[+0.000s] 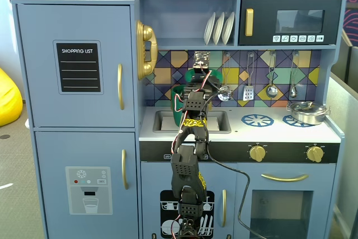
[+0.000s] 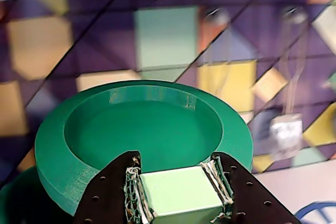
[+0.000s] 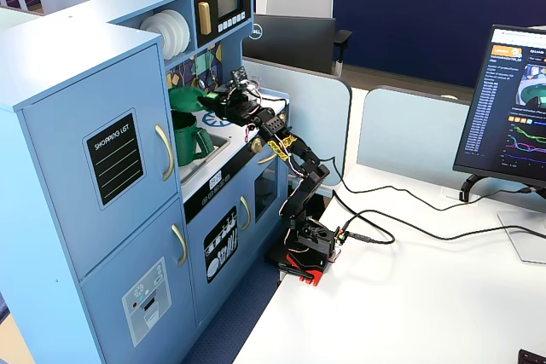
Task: Pick up the lid from the counter and put it on the green recipient
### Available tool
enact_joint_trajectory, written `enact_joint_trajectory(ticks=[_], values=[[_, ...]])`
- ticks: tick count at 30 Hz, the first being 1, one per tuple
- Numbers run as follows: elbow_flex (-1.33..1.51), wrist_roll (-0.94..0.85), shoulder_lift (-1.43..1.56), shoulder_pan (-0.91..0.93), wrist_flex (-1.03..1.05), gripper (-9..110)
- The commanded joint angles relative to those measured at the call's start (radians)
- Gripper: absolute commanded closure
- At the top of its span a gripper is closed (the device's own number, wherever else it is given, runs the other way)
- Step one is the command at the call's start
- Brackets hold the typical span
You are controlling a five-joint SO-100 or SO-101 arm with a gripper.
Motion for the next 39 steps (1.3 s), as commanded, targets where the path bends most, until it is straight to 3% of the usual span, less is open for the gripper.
enact_joint_trajectory(ticks=[1, 15, 39], values=[[-0.066, 0.003, 0.052, -0.055, 0.002, 101], [-0.029, -0.044, 0.003, -0.130, -0.014, 101], [0.129, -0.071, -0.014, -0.107, -0.094, 100]])
